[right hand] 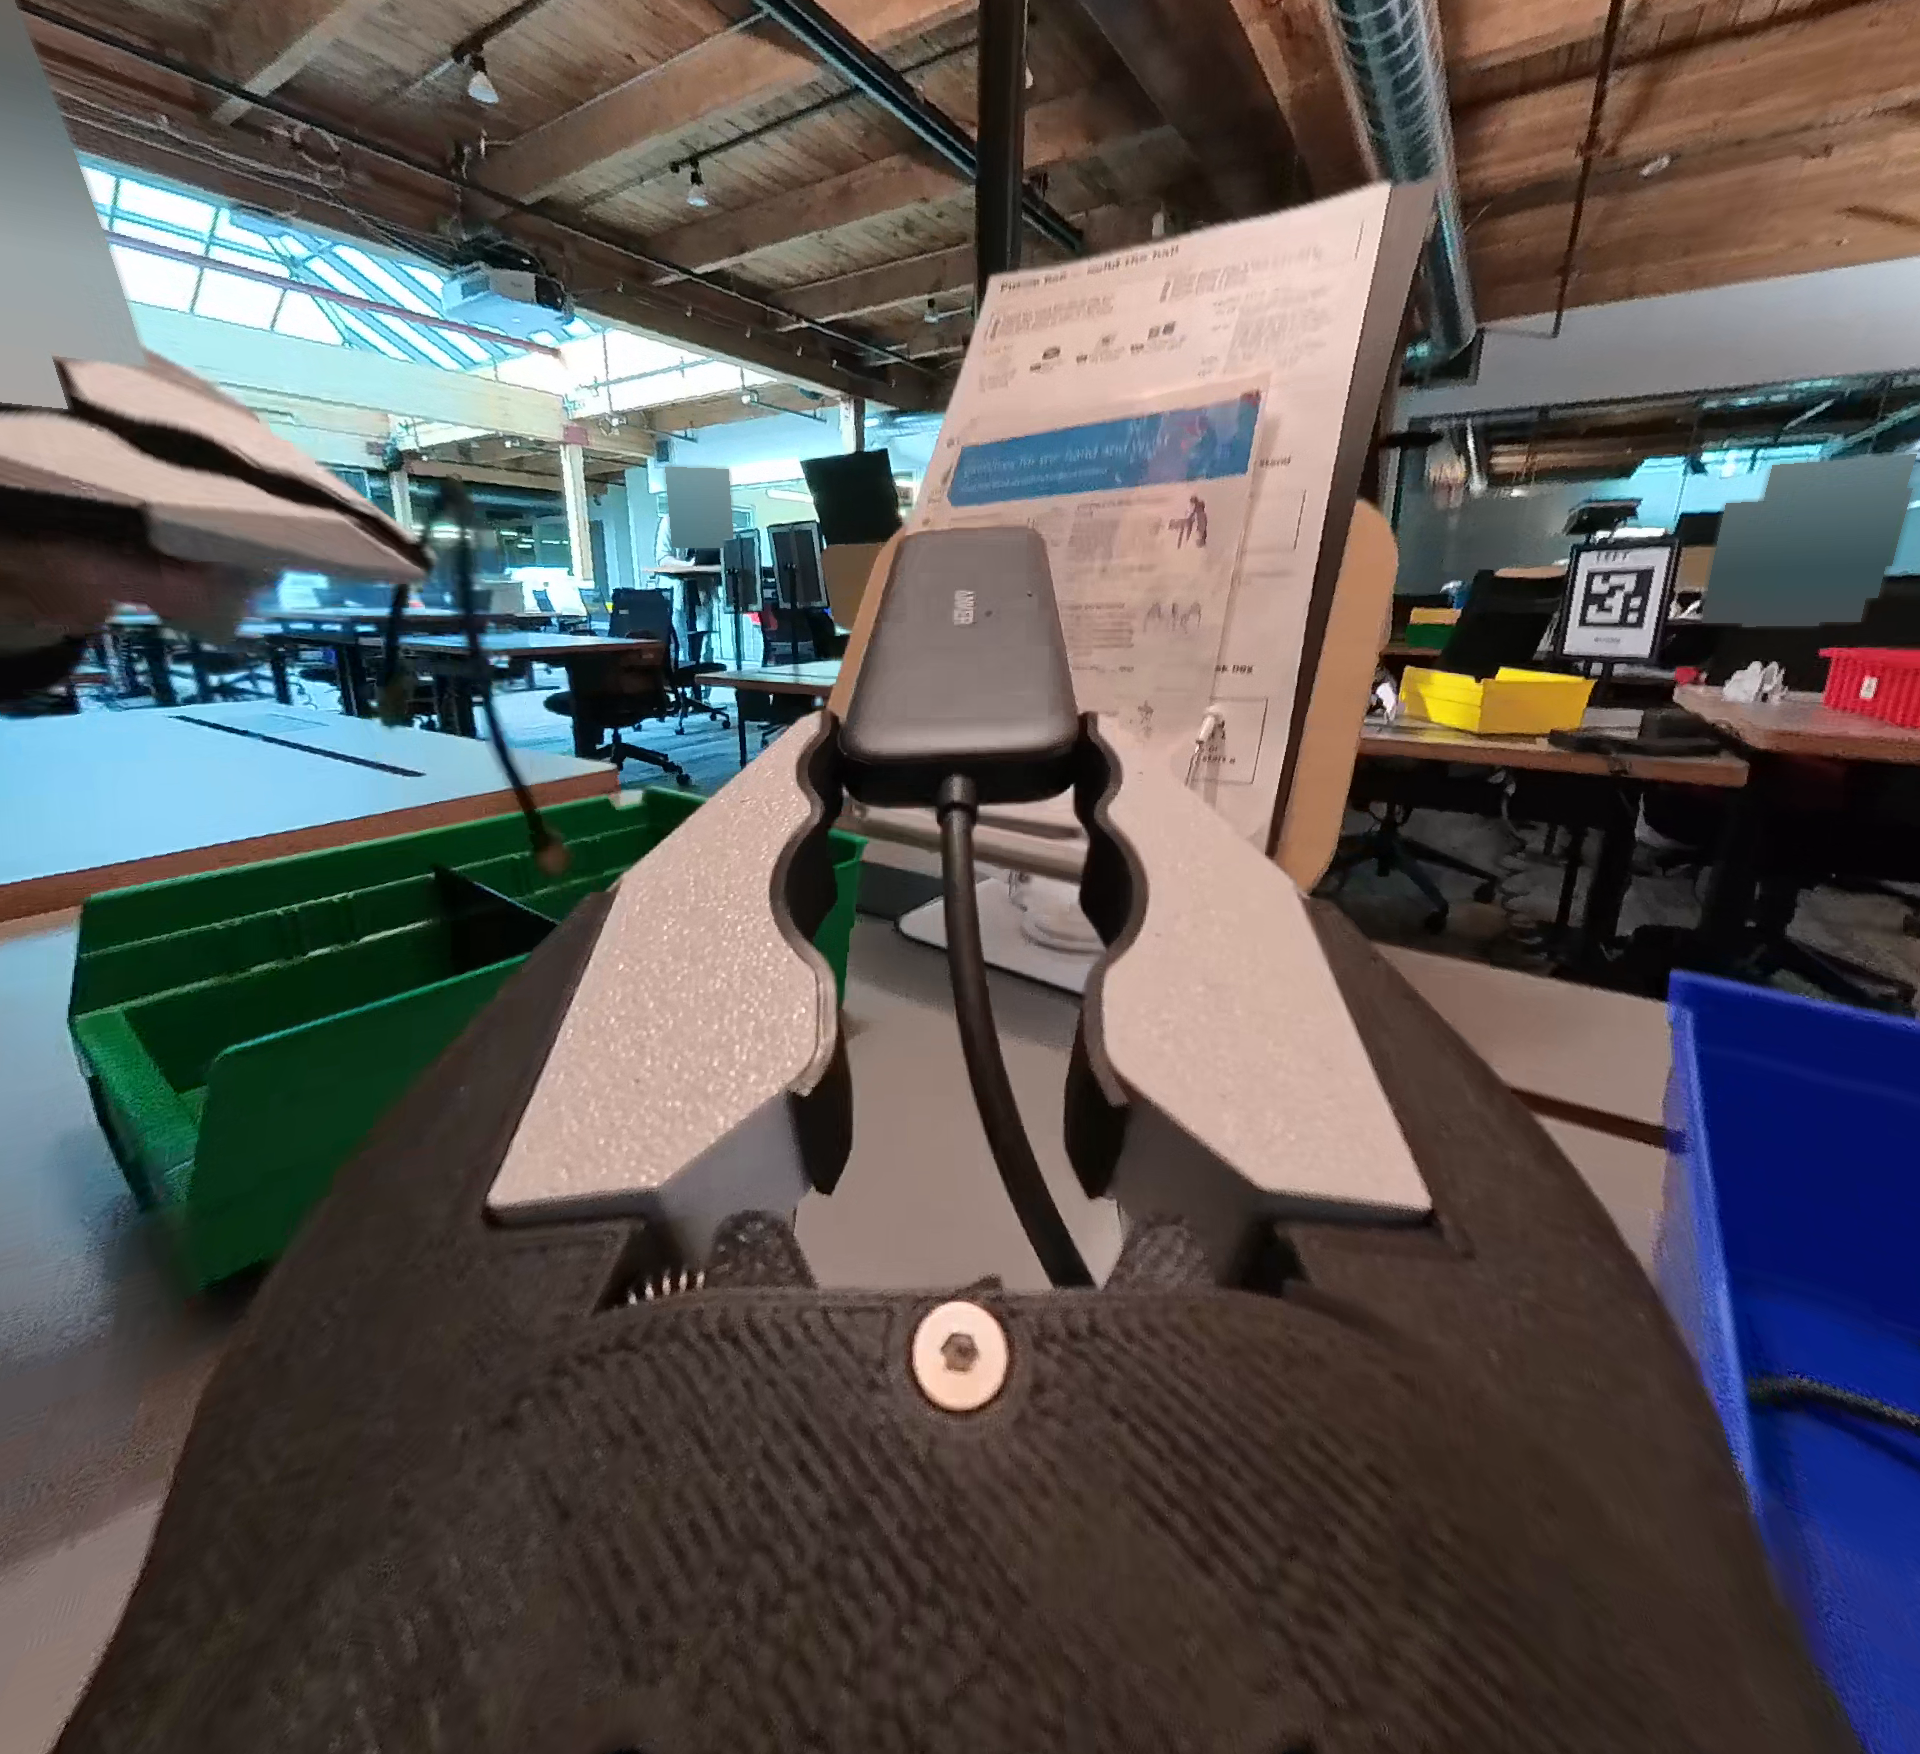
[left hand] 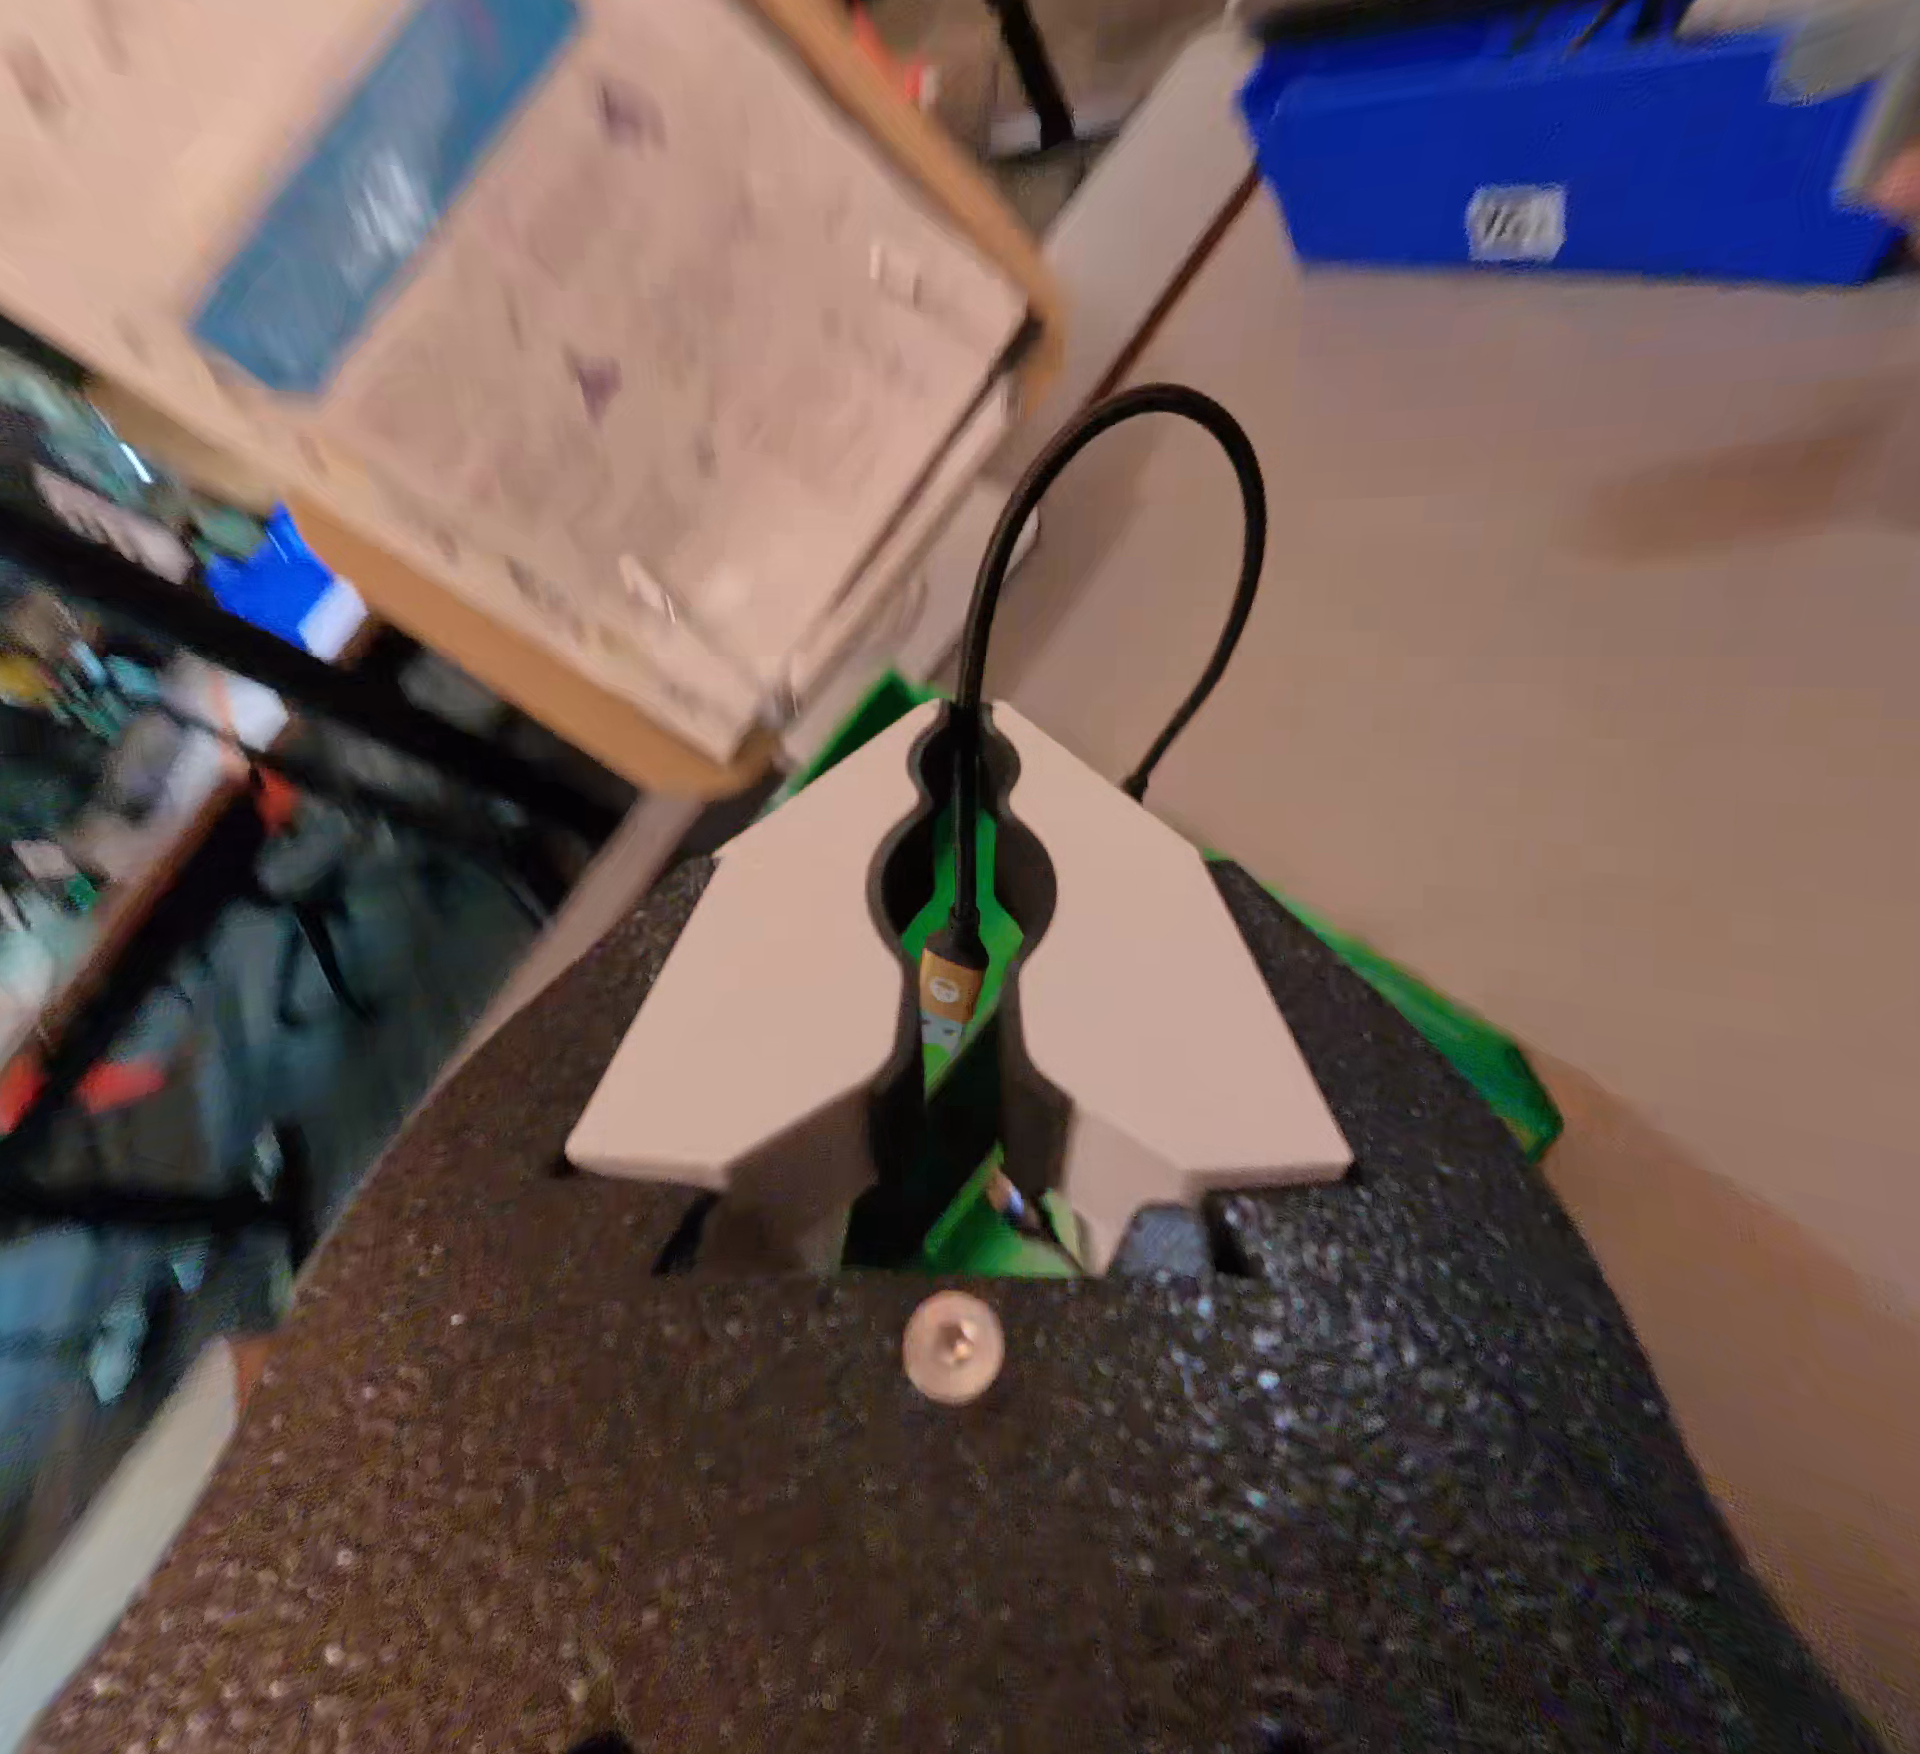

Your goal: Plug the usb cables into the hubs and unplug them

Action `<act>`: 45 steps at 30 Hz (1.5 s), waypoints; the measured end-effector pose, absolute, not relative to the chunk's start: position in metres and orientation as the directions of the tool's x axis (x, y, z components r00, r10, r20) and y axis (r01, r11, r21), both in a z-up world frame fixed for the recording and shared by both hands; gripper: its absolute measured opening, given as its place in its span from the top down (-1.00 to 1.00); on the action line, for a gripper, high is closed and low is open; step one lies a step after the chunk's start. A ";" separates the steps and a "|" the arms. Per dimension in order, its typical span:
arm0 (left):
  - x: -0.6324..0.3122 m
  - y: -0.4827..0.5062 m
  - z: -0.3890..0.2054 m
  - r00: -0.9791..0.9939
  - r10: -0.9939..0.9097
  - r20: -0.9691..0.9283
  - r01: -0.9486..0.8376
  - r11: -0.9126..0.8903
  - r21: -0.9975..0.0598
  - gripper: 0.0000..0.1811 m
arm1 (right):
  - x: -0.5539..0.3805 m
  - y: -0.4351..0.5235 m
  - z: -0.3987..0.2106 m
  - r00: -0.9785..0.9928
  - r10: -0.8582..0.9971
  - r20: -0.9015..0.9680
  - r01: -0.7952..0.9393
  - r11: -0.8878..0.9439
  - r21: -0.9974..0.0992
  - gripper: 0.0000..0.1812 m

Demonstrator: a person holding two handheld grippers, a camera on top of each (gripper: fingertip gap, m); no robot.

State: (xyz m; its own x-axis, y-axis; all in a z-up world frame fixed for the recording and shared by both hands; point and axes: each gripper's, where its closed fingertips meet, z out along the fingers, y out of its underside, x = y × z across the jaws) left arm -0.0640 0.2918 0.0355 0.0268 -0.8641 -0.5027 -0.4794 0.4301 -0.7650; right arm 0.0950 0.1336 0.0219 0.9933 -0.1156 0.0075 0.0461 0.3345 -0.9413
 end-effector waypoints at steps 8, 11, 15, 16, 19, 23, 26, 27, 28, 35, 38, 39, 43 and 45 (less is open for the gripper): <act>-0.013 0.157 -0.003 -0.511 -0.481 -0.713 -0.145 0.865 -0.480 0.99 | 0.110 0.116 0.036 0.991 -0.133 -0.021 0.031 0.374 -0.927 0.51; 0.014 0.129 -0.054 -0.656 -0.359 -0.664 -0.074 0.906 -0.416 0.99 | 0.114 0.116 0.032 0.990 -0.139 -0.027 0.026 0.366 -0.930 0.51; 0.029 0.109 -0.112 -0.783 -0.306 -0.542 -0.080 0.913 -0.401 0.99 | 0.116 0.117 0.030 0.991 -0.132 -0.035 0.016 0.368 -0.930 0.51; 0.030 0.110 -0.127 -0.803 -0.301 -0.514 -0.113 0.924 -0.364 0.99 | 0.116 0.117 0.028 0.991 -0.130 -0.040 0.011 0.367 -0.930 0.51; 0.034 0.123 -0.167 -0.841 -0.317 -0.438 -0.233 0.943 -0.236 0.99 | 0.118 0.119 0.024 0.990 -0.129 -0.051 -0.001 0.363 -0.932 0.51; 0.037 0.125 -0.194 -0.845 -0.374 -0.383 -0.316 0.926 -0.207 0.93 | 0.120 0.121 0.020 0.991 -0.123 -0.053 -0.006 0.356 -0.934 0.51; 0.040 0.138 -0.180 -0.778 -0.463 -0.425 -0.417 0.886 -0.202 0.70 | 0.121 0.121 0.018 0.991 -0.121 -0.055 -0.009 0.354 -0.935 0.51; 0.039 0.141 -0.172 -0.743 -0.517 -0.425 -0.464 0.855 -0.230 0.62 | 0.121 0.121 0.018 0.992 -0.115 -0.059 -0.014 0.355 -0.935 0.51; 0.037 0.141 -0.161 -0.699 -0.583 -0.414 -0.512 0.812 -0.279 0.56 | 0.121 0.121 0.018 0.992 -0.111 -0.065 -0.021 0.360 -0.933 0.51; 0.008 0.073 -0.160 -0.340 -0.940 0.026 -0.740 0.250 -0.624 0.61 | 0.129 0.118 0.017 0.989 -0.099 -0.112 -0.066 0.379 -0.923 0.51; 0.008 0.072 -0.194 -0.243 -0.970 -0.002 -0.806 0.203 -0.557 0.52 | 0.128 0.118 0.017 0.989 -0.096 -0.114 -0.070 0.378 -0.923 0.51; 0.015 0.067 -0.194 -0.217 -0.976 0.019 -0.790 0.164 -0.591 0.61 | 0.128 0.118 0.017 0.989 -0.095 -0.112 -0.068 0.376 -0.924 0.51; 0.019 0.051 -0.194 -0.340 -0.939 -0.048 -0.736 0.297 -0.609 0.96 | 0.129 0.116 0.017 0.990 -0.089 -0.113 -0.071 0.378 -0.923 0.51; 0.006 0.038 -0.194 -0.516 -0.854 -0.070 -0.666 0.451 -0.594 0.97 | 0.130 0.114 0.017 0.989 -0.086 -0.121 -0.080 0.384 -0.920 0.51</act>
